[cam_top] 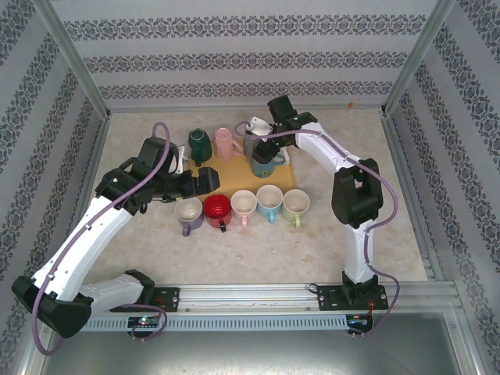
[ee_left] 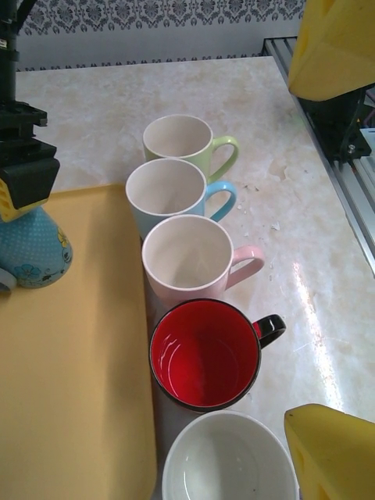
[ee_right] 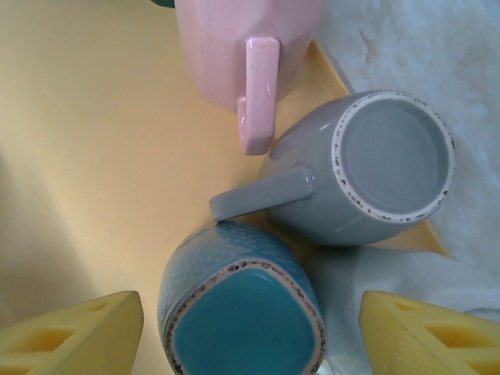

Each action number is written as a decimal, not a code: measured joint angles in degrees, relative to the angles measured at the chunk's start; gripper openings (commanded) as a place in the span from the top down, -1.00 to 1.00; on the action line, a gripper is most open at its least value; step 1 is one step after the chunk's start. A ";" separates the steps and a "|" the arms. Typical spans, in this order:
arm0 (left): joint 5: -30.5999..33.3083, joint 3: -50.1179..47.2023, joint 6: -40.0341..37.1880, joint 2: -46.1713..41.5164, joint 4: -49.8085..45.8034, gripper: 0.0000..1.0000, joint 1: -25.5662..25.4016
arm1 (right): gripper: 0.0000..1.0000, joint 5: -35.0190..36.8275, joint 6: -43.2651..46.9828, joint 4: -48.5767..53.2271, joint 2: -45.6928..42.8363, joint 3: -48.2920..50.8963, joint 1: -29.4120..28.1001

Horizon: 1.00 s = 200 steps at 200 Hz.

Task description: Turn the mug right side up

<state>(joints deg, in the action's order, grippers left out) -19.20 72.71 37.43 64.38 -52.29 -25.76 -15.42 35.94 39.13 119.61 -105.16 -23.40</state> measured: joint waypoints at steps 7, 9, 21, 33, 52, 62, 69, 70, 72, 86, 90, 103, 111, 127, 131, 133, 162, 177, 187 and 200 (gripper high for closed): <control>-0.04 -0.20 0.00 -0.04 0.04 -1.00 0.02 | -0.47 -0.02 -0.04 0.00 0.09 -0.02 0.00; -0.04 -0.24 0.00 -0.04 0.07 -1.00 0.02 | -0.47 -0.02 -0.09 0.00 0.13 -0.02 -0.02; -0.24 -0.57 0.02 -0.11 0.26 -1.00 0.07 | -0.48 -0.02 -0.20 -0.02 0.39 -0.02 -0.04; -0.28 -0.87 0.02 -0.15 0.35 -1.00 0.13 | -0.49 0.02 -0.59 -0.02 0.79 -0.02 -0.11; -0.28 -1.03 0.02 -0.15 0.39 -1.00 0.39 | -0.49 0.37 -1.68 -0.02 1.42 -0.02 -0.15; -0.39 -1.14 0.02 -0.22 0.44 -1.00 0.39 | -0.48 0.90 -2.40 -0.02 1.64 -0.02 -0.33; -0.50 -1.25 0.02 -0.22 0.46 -1.00 0.39 | -0.49 1.27 -2.84 -0.02 1.66 -0.02 -0.46; -0.50 -1.25 0.02 -0.24 0.46 -1.00 0.39 | -0.49 1.31 -2.99 -0.02 1.66 -0.02 -0.50; -0.50 -1.27 0.02 -0.26 0.46 -1.00 0.39 | -0.48 1.46 -3.10 -0.02 1.66 -0.02 -0.50; -0.52 -1.36 0.02 -0.31 0.57 -1.00 0.39 | -0.48 2.14 -3.80 -0.09 1.66 0.02 -0.92; -0.52 -1.36 0.02 -0.31 0.63 -1.00 0.39 | -0.48 2.36 -4.15 -0.20 1.66 0.09 -1.11; -0.55 -1.40 0.02 -0.37 1.07 -1.00 0.39 | -0.46 3.15 -4.92 -0.44 1.66 0.61 -1.55; -0.61 -1.57 0.02 -0.44 1.46 -1.00 0.39 | -0.44 3.96 -5.66 -0.46 1.66 0.90 -1.90; -0.68 -1.77 0.02 -0.46 1.75 -1.00 0.39 | -0.43 5.60 -7.26 -0.20 1.66 1.09 -2.40; -0.68 -1.77 0.02 -0.46 1.75 -1.00 0.39 | -0.42 6.03 -7.74 -0.13 1.66 1.09 -2.56; -0.68 -1.77 0.02 -0.46 1.79 -1.00 0.39 | -0.42 6.21 -7.93 -0.11 1.66 1.09 -2.64; -0.68 -1.77 0.02 -0.48 2.56 -1.00 0.39 | -0.40 8.28 -11.65 1.42 1.62 1.09 -3.04; -0.68 -1.77 0.02 -0.48 3.10 -1.00 0.39 | -0.42 8.90 -13.07 2.47 1.44 1.09 -3.39; -0.68 -1.77 0.02 -0.48 3.50 -1.00 0.39 | -0.44 9.31 -13.79 3.41 1.01 1.38 -3.69; -0.68 -1.77 0.04 -0.48 4.02 -1.00 0.39 | -0.48 9.73 -14.71 4.92 0.22 1.92 -4.17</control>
<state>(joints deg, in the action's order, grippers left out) -19.88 70.94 37.47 63.90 -48.27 -25.36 -5.69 21.23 44.05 119.83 -103.24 -27.57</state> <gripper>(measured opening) 0.998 0.725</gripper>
